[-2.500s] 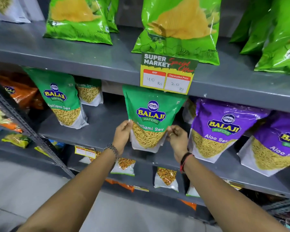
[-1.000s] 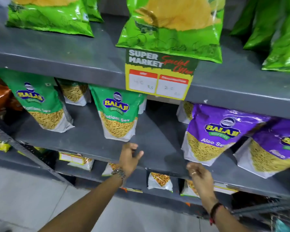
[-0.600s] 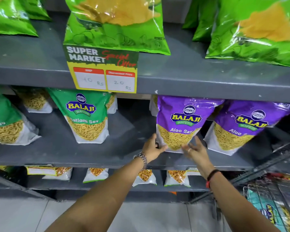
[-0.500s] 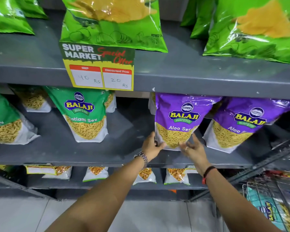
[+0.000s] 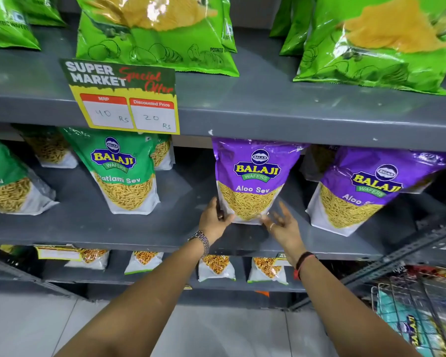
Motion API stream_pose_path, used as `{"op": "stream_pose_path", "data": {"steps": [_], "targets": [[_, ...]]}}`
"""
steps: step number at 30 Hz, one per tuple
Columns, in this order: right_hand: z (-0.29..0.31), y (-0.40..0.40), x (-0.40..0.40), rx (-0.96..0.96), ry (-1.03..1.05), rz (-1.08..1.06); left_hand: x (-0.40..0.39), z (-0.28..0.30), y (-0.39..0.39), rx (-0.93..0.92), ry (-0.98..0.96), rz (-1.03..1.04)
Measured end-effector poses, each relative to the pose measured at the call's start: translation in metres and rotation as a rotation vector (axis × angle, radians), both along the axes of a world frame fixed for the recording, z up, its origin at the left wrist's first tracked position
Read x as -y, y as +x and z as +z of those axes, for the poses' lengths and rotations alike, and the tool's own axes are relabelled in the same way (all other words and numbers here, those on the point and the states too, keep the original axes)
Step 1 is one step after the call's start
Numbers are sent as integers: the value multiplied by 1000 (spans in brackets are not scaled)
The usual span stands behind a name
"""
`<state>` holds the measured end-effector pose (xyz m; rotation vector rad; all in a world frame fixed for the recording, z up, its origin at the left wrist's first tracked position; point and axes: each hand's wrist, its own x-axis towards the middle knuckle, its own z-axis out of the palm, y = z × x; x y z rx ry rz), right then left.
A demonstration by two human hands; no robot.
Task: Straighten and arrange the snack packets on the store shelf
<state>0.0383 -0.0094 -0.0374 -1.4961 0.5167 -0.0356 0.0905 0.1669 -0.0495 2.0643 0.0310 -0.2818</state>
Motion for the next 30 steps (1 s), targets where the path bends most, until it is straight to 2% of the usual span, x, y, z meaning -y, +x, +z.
{"op": "stream_pose_path", "data": {"steps": [5, 9, 11, 13, 18, 24, 30], "targets": [[-19, -51, 55, -4, -97, -298, 25, -15, -34, -96, 15, 215], [-17, -77, 125, 25, -154, -515, 80, -13, -57, -115, -75, 162], [-8, -75, 154, 32, -119, -482, 118, -7, -59, -150, -101, 47], [1, -71, 173, 24, -113, -374, 156, 4, -55, -111, -99, -64], [4, -55, 191, 83, -143, -186, 218, 20, -32, -113, -103, -247], [2, -47, 211, 97, -193, -150, 245, 15, -37, 3, -14, -28], [1, -32, 228, 38, -170, -159, 258, 20, -44, 13, -62, 27]]}}
